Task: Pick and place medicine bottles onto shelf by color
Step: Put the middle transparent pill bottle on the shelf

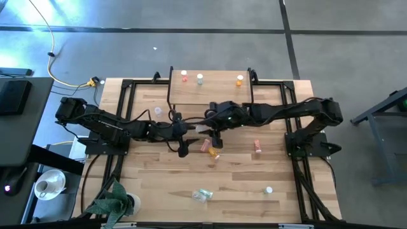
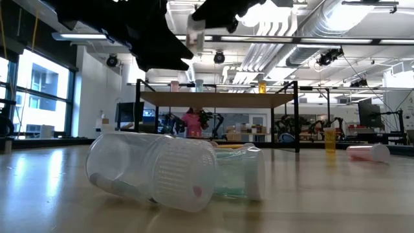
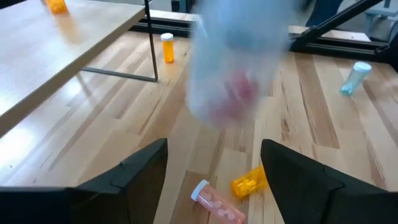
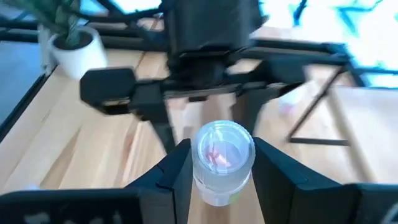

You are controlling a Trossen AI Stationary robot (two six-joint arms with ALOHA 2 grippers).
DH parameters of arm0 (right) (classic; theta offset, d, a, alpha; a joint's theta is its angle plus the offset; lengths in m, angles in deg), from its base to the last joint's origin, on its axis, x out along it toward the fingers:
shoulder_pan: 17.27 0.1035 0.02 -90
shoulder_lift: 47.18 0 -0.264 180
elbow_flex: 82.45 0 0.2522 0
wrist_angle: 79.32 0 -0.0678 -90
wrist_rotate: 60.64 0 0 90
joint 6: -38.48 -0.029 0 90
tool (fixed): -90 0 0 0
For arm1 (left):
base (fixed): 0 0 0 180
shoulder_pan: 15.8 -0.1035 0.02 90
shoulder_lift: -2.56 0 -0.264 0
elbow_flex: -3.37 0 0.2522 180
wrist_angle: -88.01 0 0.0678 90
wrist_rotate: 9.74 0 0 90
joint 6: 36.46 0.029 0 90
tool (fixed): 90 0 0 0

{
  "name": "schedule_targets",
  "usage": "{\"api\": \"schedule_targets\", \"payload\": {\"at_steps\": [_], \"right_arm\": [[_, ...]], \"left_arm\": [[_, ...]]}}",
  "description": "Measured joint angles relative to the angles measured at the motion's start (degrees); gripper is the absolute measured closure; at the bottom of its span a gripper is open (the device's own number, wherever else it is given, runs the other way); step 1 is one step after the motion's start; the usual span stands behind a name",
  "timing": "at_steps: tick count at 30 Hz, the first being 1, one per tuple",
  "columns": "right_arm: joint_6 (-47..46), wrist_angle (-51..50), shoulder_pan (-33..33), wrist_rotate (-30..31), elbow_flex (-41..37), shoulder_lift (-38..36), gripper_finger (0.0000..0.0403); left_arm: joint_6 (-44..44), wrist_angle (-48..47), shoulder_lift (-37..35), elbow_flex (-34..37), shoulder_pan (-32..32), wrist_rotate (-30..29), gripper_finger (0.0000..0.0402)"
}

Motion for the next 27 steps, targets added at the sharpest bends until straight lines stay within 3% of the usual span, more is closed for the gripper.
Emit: {"api": "schedule_targets", "payload": {"at_steps": [6, 16, 27], "right_arm": [[0.90, -0.39, -0.04, 6.42, 0.00, -7.36, 0.0283], [3.57, 1.35, -0.15, 23.60, 0.00, -18.78, 0.0271], [4.54, 3.63, -4.85, 24.86, 0.02, -24.40, 0.0270]], "left_arm": [[1.84, 0.41, -0.07, -0.02, 0.00, 0.08, 0.0156], [1.92, 0.52, -0.07, -0.02, 0.00, 0.06, 0.0157], [1.92, 0.34, -0.07, -0.02, 0.00, 0.26, 0.0157]]}}
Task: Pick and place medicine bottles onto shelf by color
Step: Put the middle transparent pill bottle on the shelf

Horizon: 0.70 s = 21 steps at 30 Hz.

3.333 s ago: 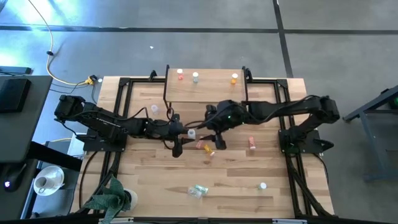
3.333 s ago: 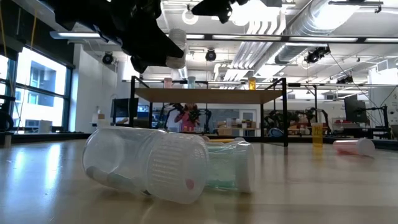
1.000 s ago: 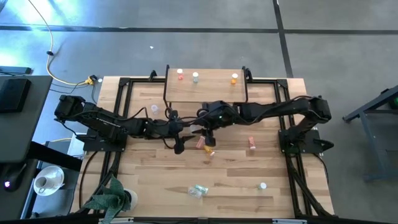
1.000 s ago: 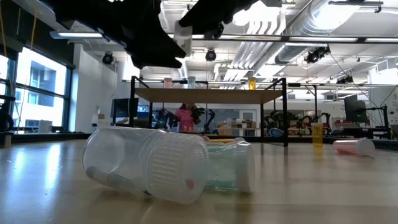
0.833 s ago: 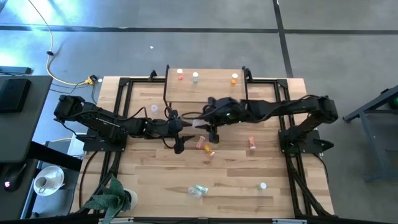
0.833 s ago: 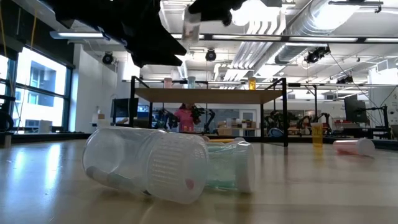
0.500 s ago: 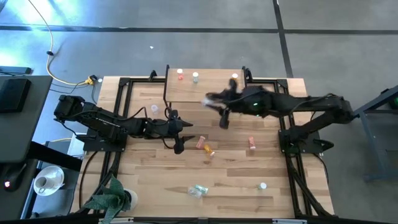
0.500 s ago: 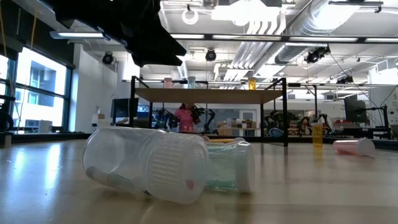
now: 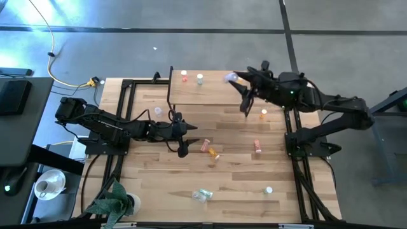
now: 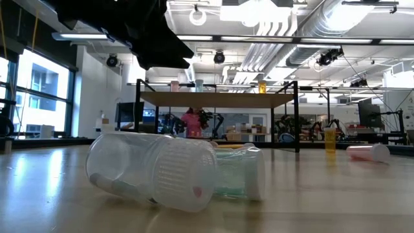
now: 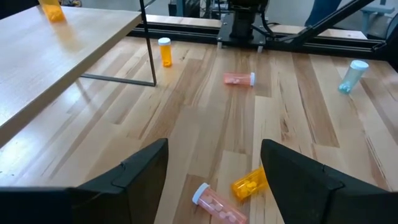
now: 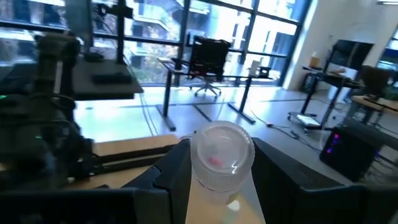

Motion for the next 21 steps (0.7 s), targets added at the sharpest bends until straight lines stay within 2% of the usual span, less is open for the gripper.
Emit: {"api": "schedule_targets", "payload": {"at_steps": [8, 13, 21], "right_arm": [[-4.31, -2.25, -5.95, -0.58, -0.13, 4.41, 0.0270], [-7.07, -3.51, -10.07, -4.78, -0.13, 8.48, 0.0270], [-9.78, -4.22, -15.46, -6.13, -0.15, 15.40, 0.0270]], "left_arm": [[0.00, -0.09, 0.00, 0.00, 0.02, 0.42, 0.0157], [-0.02, -0.09, 0.00, 0.00, 0.02, 0.53, 0.0157], [0.00, -0.09, 0.00, 0.00, 0.02, 1.29, 0.0157]]}}
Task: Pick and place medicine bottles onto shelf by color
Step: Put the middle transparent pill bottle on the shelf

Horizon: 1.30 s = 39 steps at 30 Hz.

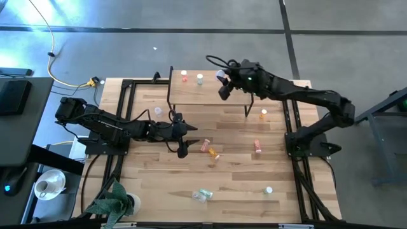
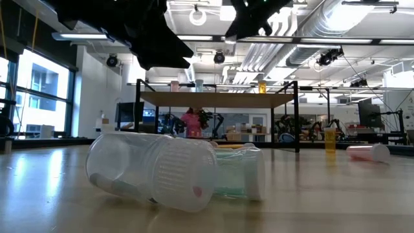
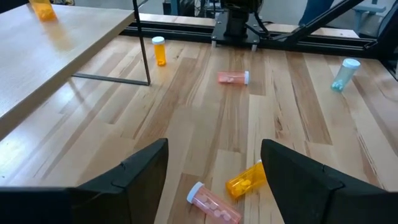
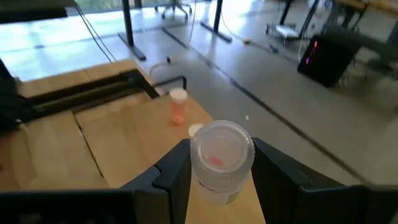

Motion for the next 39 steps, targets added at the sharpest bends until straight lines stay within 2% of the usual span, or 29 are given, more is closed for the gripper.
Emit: {"api": "schedule_targets", "payload": {"at_steps": [5, 18, 23, 27, 39], "right_arm": [[-3.04, -0.05, -3.13, -3.04, -0.02, 3.68, 0.0270], [-6.36, -2.70, -7.26, -5.08, -0.02, 10.08, 0.0270], [-6.87, -2.69, -8.08, -5.14, -0.02, 11.17, 0.0270], [-8.31, -2.84, -8.95, -7.50, -0.02, 11.32, 0.0270], [-9.46, -3.45, -9.39, -7.45, -0.04, 11.92, 0.0270]], "left_arm": [[0.00, 0.00, 0.00, 0.00, 0.00, 0.00, 0.0157], [0.00, 0.02, 0.00, 0.00, -0.01, 0.00, 0.0157], [0.00, 0.02, 0.00, 0.00, 0.00, 0.00, 0.0157], [0.00, 0.04, 0.00, 0.00, 0.00, 0.00, 0.0157], [0.00, 0.04, 0.00, 0.00, -0.01, 0.02, 0.0157]]}}
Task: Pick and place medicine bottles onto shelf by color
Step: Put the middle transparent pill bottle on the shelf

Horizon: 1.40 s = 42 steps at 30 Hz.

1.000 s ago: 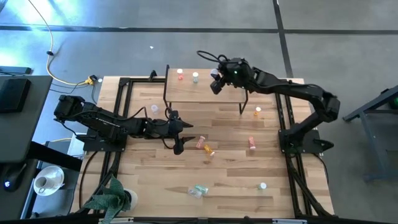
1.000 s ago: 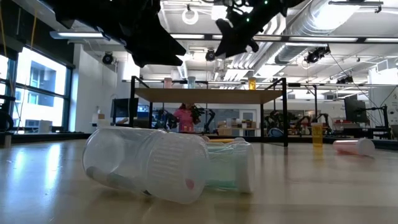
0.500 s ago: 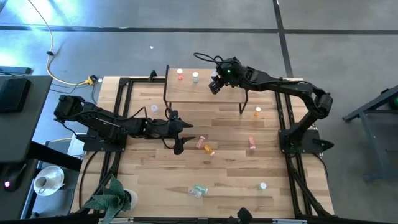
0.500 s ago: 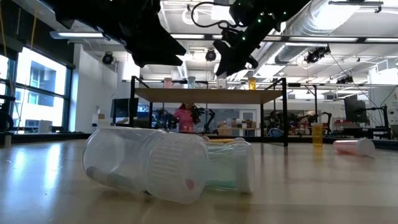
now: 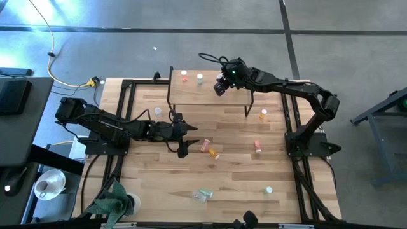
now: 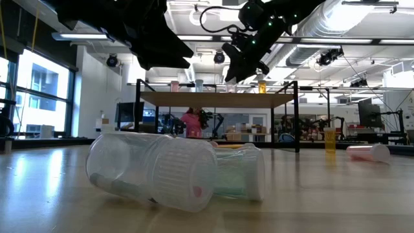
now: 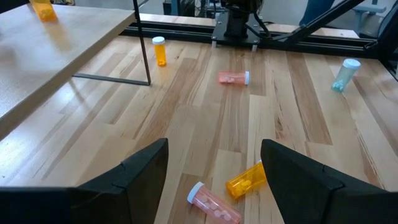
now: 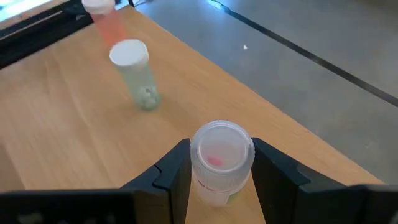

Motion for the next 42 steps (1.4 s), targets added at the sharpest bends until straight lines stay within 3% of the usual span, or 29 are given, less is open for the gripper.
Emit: {"api": "schedule_targets", "payload": {"at_steps": [10, 25, 35, 42], "right_arm": [[0.15, -0.90, 0.00, -2.61, 0.00, 0.10, 0.0270], [0.15, -1.58, -0.11, -1.49, 0.00, 0.10, 0.0268], [1.49, -1.63, -0.09, 0.36, 0.00, 0.10, 0.0212], [2.73, -1.56, -0.09, 0.48, 0.09, 0.10, 0.0206]], "left_arm": [[0.00, 0.02, 0.00, 0.00, 0.00, 0.01, 0.0157], [0.00, 0.02, 0.00, 0.00, 0.00, 0.01, 0.0157], [0.00, 0.02, 0.00, 0.00, 0.00, 0.00, 0.0157], [0.00, 0.02, 0.00, 0.00, 0.01, 0.01, 0.0157]]}}
